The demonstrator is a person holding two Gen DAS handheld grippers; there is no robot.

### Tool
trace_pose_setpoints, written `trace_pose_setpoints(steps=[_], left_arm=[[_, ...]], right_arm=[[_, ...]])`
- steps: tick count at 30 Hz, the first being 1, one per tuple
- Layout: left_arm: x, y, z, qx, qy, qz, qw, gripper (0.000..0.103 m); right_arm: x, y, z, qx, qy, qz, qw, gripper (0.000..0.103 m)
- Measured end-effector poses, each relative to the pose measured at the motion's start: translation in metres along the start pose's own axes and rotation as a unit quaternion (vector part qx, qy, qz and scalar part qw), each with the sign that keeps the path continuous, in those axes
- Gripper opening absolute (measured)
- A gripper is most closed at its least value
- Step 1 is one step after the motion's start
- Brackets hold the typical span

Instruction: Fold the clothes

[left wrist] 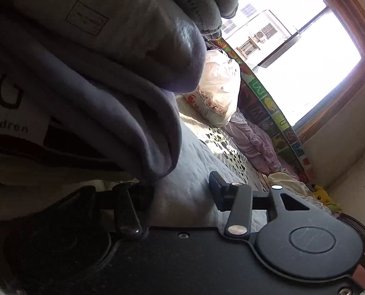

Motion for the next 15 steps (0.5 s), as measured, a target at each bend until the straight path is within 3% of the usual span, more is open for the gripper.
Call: trace_pose_setpoints(steps=[1,3,8,11,15], left_arm=[[0.0,0.008,-0.003,-0.009,-0.011,0.003,0.9999,0.059],[0.004,0.024,-0.011,-0.019,-0.02,0.008,0.9996,0.061],[0.005,0.063,-0.039,-0.018,-0.048,0.033,0.9981,0.062],[-0.002,0.085,-0.069,0.005,-0.064,0.029,0.9975,0.063],[-0.019,0.121,-0.129,0.076,-0.12,0.024,0.9895,0.072]], right_arm=[[0.002,0.01,0.0,-0.018,0.007,0.008,1.0,0.071],[0.011,0.031,-0.001,-0.04,0.041,0.004,0.998,0.081],[0.021,0.077,-0.006,-0.029,0.067,-0.035,0.997,0.082],[0.031,0.102,-0.024,0.009,0.109,-0.113,0.987,0.083],[0.051,0.147,-0.062,0.048,0.186,-0.214,0.958,0.091]])
Point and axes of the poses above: each gripper's, at about its wrist camera, not at the fingertips, and y roughly against the way its jaws point, x to its left, z to its top, the point moved 10 cm from there along -y, roughly the way its jaws point, and after that the axes turned 7 degrees about x, right-handed, at the moved point
